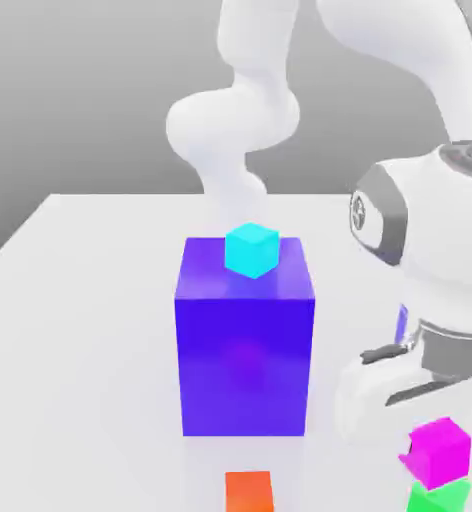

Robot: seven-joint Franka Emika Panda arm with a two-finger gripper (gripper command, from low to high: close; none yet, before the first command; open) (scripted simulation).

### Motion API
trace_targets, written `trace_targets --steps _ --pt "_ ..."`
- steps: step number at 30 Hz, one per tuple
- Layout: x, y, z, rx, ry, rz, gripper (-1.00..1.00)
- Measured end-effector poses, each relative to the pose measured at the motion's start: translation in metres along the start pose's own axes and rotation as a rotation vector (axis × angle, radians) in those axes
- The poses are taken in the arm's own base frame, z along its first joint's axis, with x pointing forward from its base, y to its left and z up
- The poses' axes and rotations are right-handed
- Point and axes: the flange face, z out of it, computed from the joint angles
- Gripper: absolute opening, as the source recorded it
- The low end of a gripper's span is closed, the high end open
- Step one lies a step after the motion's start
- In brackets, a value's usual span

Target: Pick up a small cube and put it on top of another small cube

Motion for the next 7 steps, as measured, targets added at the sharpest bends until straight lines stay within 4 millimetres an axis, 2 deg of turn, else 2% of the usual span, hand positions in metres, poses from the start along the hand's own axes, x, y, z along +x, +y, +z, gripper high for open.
trace_targets --steps 3,4,7 --pt "0.003 0.006 0.042 -0.001 0.0 -0.028 -1.0" --pt "0.004 0.006 0.051 -0.001 0.0 -0.031 1.0" --pt "0.004 0.006 0.051 -0.001 0.0 -0.031 1.0"
